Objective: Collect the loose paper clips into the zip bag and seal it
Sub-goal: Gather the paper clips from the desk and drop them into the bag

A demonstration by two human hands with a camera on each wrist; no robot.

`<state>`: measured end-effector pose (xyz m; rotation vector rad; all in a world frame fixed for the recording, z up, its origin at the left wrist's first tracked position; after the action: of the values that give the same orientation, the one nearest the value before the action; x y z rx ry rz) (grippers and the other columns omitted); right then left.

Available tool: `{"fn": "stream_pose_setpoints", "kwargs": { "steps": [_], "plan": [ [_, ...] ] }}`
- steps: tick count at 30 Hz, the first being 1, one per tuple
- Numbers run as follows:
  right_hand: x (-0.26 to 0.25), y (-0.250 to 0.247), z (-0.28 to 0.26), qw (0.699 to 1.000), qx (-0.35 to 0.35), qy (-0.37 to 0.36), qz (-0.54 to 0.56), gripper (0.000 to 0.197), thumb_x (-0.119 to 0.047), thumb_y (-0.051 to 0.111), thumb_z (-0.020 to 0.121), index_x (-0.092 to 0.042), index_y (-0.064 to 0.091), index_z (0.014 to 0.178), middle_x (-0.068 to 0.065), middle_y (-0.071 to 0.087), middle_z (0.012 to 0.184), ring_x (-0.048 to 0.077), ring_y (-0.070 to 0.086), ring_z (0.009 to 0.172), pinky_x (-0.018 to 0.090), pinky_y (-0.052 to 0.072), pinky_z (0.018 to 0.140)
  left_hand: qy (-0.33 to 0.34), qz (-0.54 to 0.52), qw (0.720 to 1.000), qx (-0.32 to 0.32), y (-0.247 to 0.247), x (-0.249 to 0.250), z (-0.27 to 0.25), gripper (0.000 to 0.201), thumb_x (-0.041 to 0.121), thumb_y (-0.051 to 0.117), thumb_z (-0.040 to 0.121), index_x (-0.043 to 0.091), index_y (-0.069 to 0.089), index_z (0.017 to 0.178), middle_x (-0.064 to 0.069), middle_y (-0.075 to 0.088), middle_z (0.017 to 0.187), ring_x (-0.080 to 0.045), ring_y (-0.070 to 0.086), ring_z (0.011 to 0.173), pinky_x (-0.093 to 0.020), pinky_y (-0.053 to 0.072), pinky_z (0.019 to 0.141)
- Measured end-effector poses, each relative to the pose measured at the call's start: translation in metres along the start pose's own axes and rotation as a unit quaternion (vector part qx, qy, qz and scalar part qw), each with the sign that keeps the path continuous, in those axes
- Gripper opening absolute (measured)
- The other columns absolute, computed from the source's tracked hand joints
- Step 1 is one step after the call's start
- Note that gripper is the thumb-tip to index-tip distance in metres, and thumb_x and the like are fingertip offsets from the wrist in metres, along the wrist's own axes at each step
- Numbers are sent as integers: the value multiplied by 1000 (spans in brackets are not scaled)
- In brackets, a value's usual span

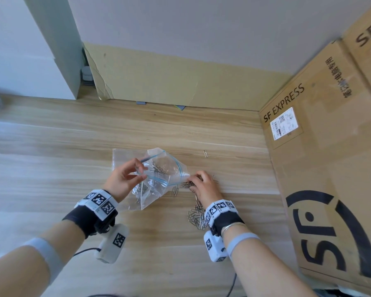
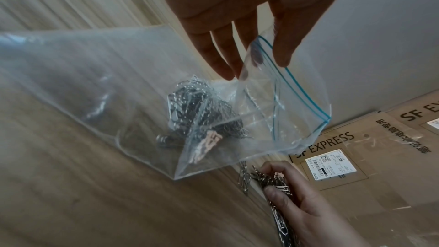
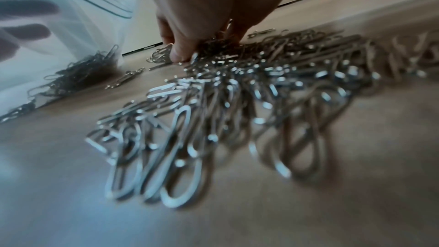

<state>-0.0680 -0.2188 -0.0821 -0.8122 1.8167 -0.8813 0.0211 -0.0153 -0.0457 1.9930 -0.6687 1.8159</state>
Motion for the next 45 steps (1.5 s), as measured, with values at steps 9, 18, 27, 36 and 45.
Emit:
{"fn": "stream_pose_setpoints", "kwargs": {
  "steps": [9,18,27,36,45],
  "plan": [
    [-8,-8,3,999,10,-27,40,22,8,55,80,-4,64,97,13,56,108,21,56,90,15,34,76,7,-3,1000,-8,3,-3,1,34,-2,58,81,25,50,62,38,56,113,-4,62,100,-16,50,74],
    [-4,-29,-1,997,32,-15,68,35,19,41,74,-6,64,85,11,62,104,26,58,96,35,47,84,12,23,1000,-4,4,-1,1,28,0,59,81,21,50,64,22,51,125,-10,61,106,-20,52,79],
    [-49,-88,1,990,72,-93,83,18,6,54,83,-10,62,82,3,66,102,12,58,96,23,43,89,23,23,999,-11,9,2,3,30,0,60,80,23,49,64,38,52,117,-6,61,103,-22,53,81],
    [-148,-37,14,971,-64,-228,-34,35,13,45,78,-7,64,99,13,63,106,29,57,92,43,47,83,54,40,998,-17,11,19,-1,27,20,66,77,38,51,64,8,54,129,-13,61,107,-32,52,89],
    [-105,-62,21,987,-29,-126,97,25,-6,46,90,-16,69,94,3,71,100,10,59,59,18,50,59,39,59,998,2,2,13,-2,42,2,61,80,39,51,63,39,55,112,-6,61,101,-25,52,86]
  ]
}}
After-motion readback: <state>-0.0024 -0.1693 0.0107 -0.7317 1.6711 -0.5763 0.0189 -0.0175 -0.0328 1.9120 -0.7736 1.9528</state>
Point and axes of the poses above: each hand's wrist, its own z-axis towards the middle knuckle, its own y-axis out of the palm, x = y × z, the point moved 9 cm from there along z, towards the middle knuckle
